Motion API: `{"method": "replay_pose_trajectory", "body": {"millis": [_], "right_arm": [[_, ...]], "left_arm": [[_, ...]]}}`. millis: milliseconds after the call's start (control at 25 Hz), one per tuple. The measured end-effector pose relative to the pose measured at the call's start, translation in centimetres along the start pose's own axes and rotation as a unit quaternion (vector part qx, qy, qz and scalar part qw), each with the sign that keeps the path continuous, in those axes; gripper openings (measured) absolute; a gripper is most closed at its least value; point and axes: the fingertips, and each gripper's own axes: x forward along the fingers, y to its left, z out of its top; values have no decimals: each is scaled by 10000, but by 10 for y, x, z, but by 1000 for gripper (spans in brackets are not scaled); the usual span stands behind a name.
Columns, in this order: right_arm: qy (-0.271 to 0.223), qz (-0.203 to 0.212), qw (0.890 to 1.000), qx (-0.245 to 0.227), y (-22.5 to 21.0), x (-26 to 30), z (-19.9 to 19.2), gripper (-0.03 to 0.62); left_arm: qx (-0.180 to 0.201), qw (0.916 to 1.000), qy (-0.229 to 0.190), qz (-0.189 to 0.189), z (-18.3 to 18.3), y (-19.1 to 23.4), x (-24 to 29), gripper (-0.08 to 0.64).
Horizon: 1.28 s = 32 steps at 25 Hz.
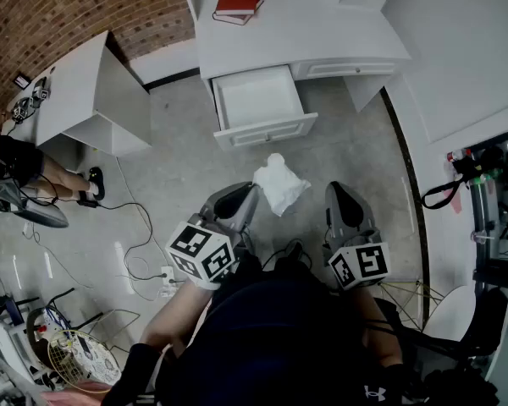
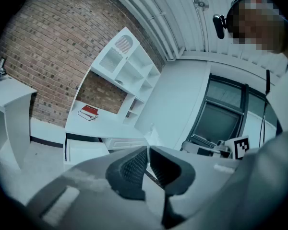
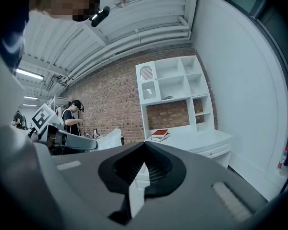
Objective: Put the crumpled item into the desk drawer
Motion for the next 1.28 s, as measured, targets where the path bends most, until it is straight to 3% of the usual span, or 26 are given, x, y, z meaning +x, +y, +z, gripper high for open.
{"method": "replay_pose_trajectory", "body": {"millis": [360, 920, 1280], "right_arm": [[-71, -251, 9996, 56, 13, 11, 4, 2], [40, -764, 9970, -81, 48, 30, 3, 2], [125, -668, 9977, -9, 43, 59, -5, 2]], "left_arm": [[-6, 9998, 34, -177, 6, 17, -11, 18], [-185, 9992, 24, -351, 18, 85, -44, 18], [-249, 9992, 23, -298, 24, 106, -28, 18]]}}
